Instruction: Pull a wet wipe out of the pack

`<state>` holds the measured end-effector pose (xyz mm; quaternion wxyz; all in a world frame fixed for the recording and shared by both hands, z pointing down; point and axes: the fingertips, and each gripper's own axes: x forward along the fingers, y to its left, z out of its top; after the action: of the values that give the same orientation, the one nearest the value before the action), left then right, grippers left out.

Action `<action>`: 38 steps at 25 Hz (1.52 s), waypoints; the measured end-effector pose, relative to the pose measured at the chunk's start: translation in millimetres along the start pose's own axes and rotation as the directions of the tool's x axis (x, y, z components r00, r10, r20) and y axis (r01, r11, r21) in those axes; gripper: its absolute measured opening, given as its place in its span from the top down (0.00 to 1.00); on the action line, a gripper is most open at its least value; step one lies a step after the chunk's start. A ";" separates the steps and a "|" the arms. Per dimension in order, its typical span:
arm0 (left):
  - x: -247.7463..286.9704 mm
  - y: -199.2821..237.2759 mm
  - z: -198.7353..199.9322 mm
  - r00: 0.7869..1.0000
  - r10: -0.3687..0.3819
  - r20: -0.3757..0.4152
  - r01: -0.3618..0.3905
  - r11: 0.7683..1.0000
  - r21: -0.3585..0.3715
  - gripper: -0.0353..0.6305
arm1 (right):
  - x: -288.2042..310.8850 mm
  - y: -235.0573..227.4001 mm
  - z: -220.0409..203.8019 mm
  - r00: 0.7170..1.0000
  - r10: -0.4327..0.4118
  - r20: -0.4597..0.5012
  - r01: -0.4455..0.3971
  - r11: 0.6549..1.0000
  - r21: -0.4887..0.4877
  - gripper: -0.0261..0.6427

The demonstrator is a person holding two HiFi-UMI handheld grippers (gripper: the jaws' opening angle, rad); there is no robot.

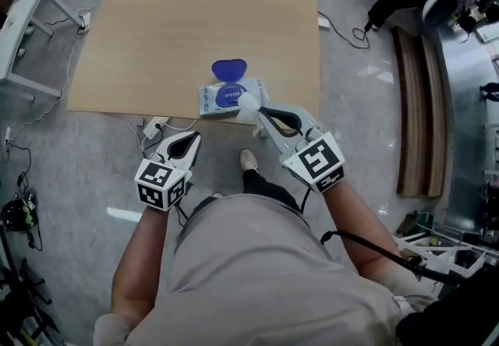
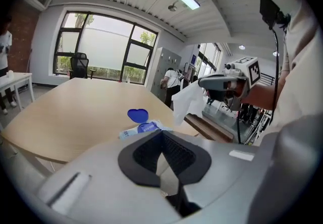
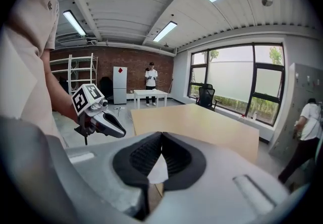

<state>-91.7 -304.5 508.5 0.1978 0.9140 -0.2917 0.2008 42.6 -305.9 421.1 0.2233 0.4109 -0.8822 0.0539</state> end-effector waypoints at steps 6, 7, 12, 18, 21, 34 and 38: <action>-66.4 -42.0 26.1 0.993 -0.057 0.099 0.055 0.998 0.031 0.94 | -40.1 42.0 8.4 0.998 -0.054 0.041 0.052 0.998 0.047 0.96; -77.1 -50.4 28.4 0.991 -0.068 0.113 0.064 0.997 0.035 0.94 | -47.3 49.4 8.2 0.997 -0.064 0.046 0.061 0.997 0.052 0.96; -134.8 -91.3 29.5 0.977 -0.128 0.170 0.120 0.991 0.057 0.94 | -81.4 102.0 19.7 0.993 -0.090 0.081 0.086 0.995 0.050 0.96; -176.5 -135.3 16.3 0.971 -0.150 0.186 0.134 0.986 0.097 0.94 | -128.0 153.5 27.6 0.990 -0.093 0.105 0.089 0.995 0.040 0.96; -203.1 -145.5 11.6 0.970 -0.142 0.198 0.124 0.987 0.103 0.94 | -139.9 179.8 36.1 0.992 -0.071 0.102 0.070 0.997 0.015 0.96; -219.1 -295.3 14.5 0.959 -0.175 0.224 0.140 0.976 0.164 0.94 | -264.0 220.9 4.7 0.985 -0.014 0.173 0.011 1.000 0.019 0.96; -217.5 -360.6 1.3 0.956 -0.188 0.223 0.152 0.974 0.168 0.94 | -319.5 233.2 -22.5 0.983 -0.004 0.183 -0.002 0.999 0.032 0.95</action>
<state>-33.3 64.6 314.4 0.1094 0.9654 -0.2175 0.0933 55.5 77.4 321.8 0.1348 0.4183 -0.8977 0.0300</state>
